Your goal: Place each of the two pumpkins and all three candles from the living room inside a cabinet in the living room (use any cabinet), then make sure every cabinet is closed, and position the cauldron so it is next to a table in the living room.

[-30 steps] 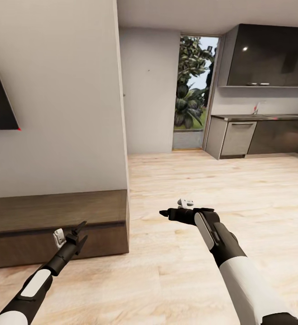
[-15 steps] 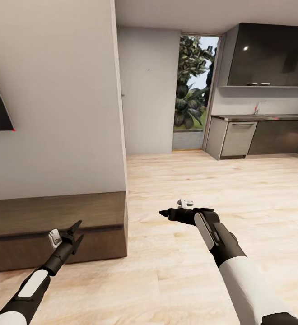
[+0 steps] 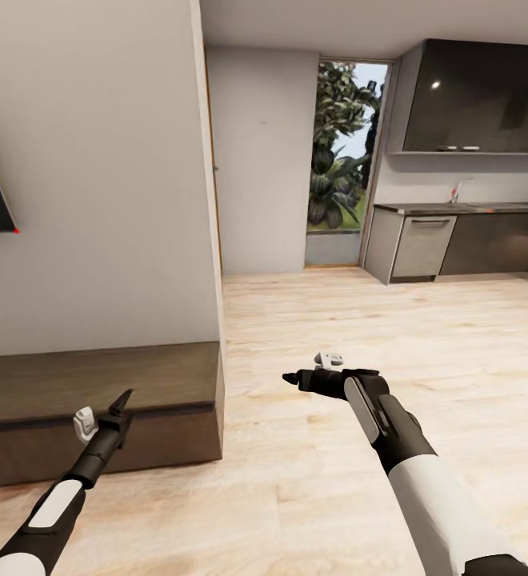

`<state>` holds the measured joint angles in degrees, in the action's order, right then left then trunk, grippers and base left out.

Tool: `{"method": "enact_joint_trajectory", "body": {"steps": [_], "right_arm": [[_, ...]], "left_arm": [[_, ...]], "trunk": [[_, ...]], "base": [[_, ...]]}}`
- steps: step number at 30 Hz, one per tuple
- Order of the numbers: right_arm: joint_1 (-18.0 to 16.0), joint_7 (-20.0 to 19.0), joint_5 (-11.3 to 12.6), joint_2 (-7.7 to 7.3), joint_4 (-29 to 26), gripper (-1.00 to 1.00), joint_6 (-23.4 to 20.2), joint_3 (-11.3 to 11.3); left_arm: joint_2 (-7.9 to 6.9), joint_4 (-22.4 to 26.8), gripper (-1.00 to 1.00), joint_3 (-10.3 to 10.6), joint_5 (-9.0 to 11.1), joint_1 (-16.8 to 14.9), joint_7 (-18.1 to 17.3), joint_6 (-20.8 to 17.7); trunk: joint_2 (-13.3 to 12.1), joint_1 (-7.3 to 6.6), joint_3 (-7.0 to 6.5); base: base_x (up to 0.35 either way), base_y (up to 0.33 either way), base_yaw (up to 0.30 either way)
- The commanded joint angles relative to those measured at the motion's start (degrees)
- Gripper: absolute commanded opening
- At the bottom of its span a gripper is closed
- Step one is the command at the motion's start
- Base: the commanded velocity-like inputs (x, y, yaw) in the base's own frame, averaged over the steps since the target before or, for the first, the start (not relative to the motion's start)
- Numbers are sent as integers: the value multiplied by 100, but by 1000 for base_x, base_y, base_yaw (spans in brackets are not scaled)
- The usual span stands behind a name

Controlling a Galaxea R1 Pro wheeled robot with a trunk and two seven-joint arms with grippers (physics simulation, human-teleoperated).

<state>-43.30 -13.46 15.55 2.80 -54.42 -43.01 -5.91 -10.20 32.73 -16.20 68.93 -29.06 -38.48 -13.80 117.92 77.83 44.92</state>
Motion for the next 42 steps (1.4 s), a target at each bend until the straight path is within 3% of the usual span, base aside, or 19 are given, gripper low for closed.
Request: {"method": "enact_joint_trajectory", "body": {"steps": [1,23,33,39,40,42], "right_arm": [[-3,-23,-17,1,-4,100,-23,6],[14,-25,-16,1,-4,100,-23,3],[14,-43,-3,-2,-115,100,-34,4],[14,-50,7,0,-387,100,-63,8],[14,-51,9,-1,-481,100,-79,9],[14,-51,7,-4,-516,100,-83,7]], "left_arm": [[4,-3,100,-14,53,-4,-13,-33],[9,-3,100,-100,76,-3,31,26],[16,26,100,-334,87,15,-14,9],[17,46,100,-678,90,29,-38,-17],[18,45,100,-815,87,31,-38,-26],[18,45,100,-862,83,31,-37,-30]], "trunk": [[44,22,24],[926,505,419],[1327,724,598],[1568,856,706],[1608,878,724],[1688,922,760]], "base": [[0,0,0],[0,0,0],[0,0,0],[0,0,0],[0,0,0],[0,0,0]]}}
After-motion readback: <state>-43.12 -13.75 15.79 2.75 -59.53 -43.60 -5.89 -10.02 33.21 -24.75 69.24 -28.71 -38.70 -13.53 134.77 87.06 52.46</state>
